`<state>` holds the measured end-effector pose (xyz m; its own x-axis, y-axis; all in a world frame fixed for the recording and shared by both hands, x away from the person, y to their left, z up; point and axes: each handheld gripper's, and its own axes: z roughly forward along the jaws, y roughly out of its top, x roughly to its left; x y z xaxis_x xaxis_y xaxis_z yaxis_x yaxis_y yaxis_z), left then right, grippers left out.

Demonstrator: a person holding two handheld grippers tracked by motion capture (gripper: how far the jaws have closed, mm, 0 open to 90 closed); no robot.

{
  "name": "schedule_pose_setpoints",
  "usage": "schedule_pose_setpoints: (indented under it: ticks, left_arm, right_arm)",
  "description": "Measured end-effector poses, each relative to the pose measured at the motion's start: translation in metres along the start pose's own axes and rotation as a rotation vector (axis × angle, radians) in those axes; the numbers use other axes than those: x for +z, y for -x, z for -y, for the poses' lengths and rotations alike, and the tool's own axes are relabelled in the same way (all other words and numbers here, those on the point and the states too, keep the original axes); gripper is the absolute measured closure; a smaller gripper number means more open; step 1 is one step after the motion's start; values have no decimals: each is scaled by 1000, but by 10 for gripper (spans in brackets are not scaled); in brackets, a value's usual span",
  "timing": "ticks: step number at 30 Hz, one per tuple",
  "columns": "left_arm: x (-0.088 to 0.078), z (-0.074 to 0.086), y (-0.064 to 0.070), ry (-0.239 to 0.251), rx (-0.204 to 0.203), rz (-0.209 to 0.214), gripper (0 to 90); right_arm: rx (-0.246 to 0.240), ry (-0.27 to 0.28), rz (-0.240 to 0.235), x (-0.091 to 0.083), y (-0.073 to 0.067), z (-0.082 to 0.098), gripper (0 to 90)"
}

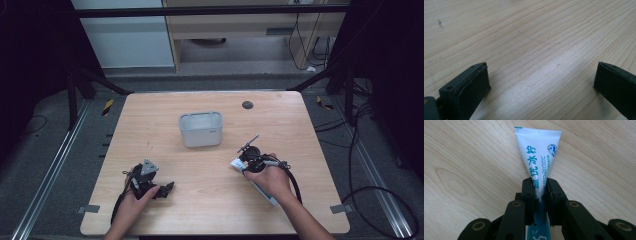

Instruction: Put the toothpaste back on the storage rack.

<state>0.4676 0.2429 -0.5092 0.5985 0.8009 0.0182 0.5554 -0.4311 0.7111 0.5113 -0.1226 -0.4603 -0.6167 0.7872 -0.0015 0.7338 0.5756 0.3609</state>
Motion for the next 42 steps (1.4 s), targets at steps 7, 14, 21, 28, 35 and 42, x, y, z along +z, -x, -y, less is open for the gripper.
schedule_pose_setpoints:
  ticks: [7,14,21,28,35,42]
  left_arm:
    - [0,0,0,0,0,0,0]
    - [0,0,0,0,0,0,0]
    - [0,0,0,0,0,0,0]
    - [0,0,0,0,0,0,0]
    - [0,0,0,0,1,1,0]
    - [0,0,0,0,1,1,0]
  right_arm:
    - [12,7,-7,-2,4,0,789]
    - [33,37,-13,-11,11,0,792]
    - [33,35,-7,-15,14,-2,794]
    - [25,38,-7,-17,14,-3,796]
    - [19,42,1,-21,14,-5,799]
    - [13,46,6,-27,14,-6,800]
